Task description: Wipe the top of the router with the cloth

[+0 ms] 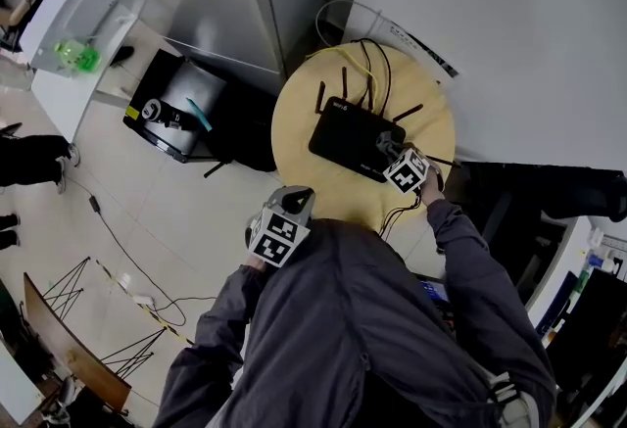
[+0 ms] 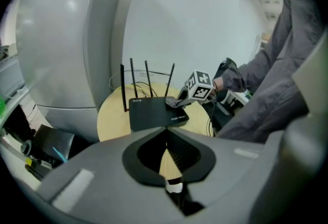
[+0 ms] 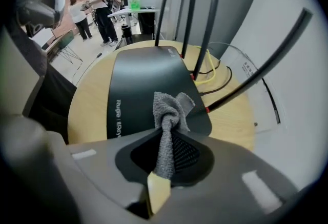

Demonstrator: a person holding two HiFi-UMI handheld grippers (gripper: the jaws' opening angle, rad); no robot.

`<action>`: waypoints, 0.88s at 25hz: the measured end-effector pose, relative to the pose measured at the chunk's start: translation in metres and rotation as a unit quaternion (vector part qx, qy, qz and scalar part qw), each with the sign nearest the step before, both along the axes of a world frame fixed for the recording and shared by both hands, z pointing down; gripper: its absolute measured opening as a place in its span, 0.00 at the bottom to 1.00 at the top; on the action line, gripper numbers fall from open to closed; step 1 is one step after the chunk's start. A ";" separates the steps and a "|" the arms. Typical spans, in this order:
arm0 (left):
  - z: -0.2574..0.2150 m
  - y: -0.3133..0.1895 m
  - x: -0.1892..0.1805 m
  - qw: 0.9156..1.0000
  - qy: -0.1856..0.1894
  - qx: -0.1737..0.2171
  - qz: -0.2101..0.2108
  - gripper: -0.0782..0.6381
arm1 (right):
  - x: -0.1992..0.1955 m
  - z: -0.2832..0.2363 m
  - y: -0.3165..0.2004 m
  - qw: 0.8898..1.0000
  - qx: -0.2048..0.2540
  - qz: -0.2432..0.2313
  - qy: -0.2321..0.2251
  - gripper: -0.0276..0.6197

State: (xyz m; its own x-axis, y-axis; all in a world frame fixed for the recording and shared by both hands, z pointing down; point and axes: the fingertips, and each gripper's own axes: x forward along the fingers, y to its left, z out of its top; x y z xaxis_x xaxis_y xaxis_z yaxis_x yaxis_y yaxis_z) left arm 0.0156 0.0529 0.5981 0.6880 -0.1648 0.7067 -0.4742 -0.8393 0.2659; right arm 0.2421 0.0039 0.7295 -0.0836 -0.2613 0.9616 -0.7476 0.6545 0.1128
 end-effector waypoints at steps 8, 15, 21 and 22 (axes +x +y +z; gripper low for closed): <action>0.003 0.009 0.028 1.000 -0.007 0.000 0.012 0.11 | -0.036 0.002 0.041 0.999 0.002 -0.044 -0.023 0.09; 0.001 0.013 0.049 1.000 -0.010 0.006 0.011 0.11 | -0.051 0.003 0.056 0.997 -0.001 -0.067 -0.037 0.09; 0.002 0.025 0.077 1.000 -0.007 0.008 0.027 0.11 | -0.054 -0.006 0.051 0.994 -0.005 -0.034 -0.106 0.09; 0.004 0.027 0.083 0.999 -0.005 0.008 0.031 0.11 | -0.053 -0.012 0.050 0.992 0.000 -0.022 -0.124 0.09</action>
